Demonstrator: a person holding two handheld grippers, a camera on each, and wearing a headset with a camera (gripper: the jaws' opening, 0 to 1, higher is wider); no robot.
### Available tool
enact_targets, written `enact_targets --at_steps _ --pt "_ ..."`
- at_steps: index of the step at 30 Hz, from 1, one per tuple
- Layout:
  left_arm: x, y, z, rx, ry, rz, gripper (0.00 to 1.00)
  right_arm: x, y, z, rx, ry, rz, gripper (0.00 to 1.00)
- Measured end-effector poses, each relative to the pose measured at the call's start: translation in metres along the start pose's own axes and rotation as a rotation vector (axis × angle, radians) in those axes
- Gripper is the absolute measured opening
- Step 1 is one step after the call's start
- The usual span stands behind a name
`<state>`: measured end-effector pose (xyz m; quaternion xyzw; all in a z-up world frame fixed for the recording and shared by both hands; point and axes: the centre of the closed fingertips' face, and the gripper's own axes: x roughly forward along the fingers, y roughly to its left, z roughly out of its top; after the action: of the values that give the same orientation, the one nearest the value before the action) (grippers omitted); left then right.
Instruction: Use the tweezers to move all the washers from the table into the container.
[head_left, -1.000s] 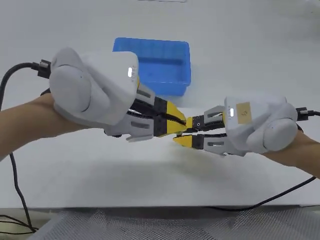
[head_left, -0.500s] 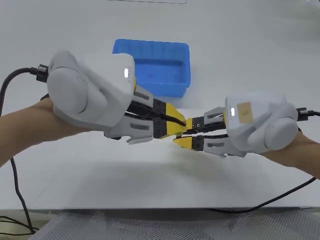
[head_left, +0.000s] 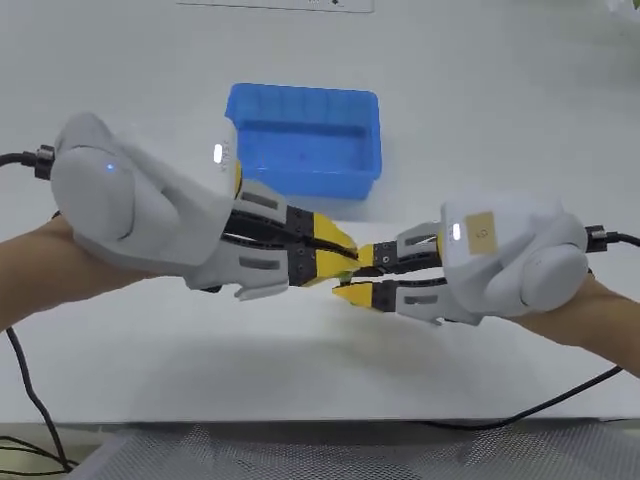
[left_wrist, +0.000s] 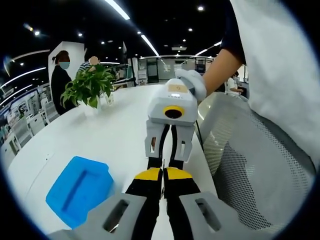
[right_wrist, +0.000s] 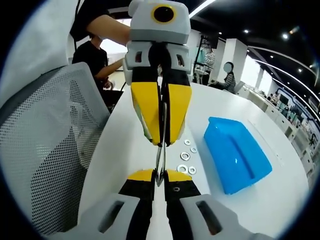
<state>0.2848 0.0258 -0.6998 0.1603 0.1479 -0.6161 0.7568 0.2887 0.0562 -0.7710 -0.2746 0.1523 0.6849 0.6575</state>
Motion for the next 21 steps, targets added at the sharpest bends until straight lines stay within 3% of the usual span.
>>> enact_targets --at_steps 11,21 --pt "-0.013 0.005 0.002 -0.002 -0.011 0.033 0.05 0.002 -0.005 0.01 -0.016 -0.013 -0.023 0.11" --pt "-0.028 0.015 -0.006 -0.012 0.004 0.052 0.05 0.007 -0.008 0.01 -0.01 0.005 -0.034 0.16"
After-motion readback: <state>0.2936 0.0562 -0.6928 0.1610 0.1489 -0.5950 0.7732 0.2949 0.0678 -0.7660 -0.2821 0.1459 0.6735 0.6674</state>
